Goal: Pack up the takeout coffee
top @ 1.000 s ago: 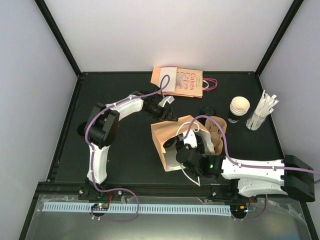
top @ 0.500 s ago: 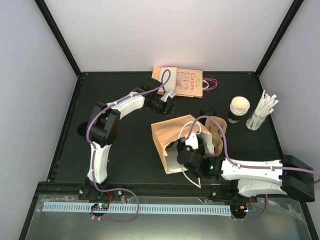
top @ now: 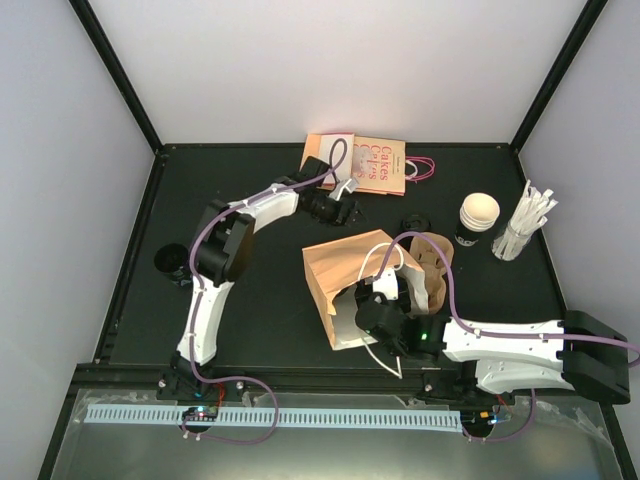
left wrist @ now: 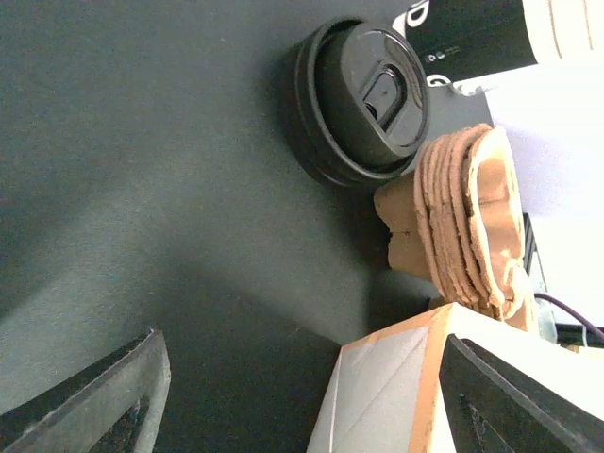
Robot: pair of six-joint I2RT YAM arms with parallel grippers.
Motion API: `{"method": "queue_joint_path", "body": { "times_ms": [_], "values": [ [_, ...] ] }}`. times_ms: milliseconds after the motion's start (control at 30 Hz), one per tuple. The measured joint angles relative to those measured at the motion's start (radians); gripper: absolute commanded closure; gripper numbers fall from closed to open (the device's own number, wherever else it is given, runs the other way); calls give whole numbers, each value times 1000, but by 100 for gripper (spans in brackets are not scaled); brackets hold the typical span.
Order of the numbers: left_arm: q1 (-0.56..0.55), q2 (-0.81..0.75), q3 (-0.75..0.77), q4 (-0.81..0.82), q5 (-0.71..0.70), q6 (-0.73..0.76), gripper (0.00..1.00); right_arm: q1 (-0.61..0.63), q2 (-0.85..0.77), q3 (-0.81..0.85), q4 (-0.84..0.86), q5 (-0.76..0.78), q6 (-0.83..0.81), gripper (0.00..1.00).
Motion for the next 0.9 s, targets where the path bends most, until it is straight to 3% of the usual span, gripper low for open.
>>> {"method": "queue_joint_path", "body": {
  "times_ms": [900],
  "values": [
    [-71,30,-6,111,72,-65,26,-15,67,32,-20,42,56,61]
  ]
}}
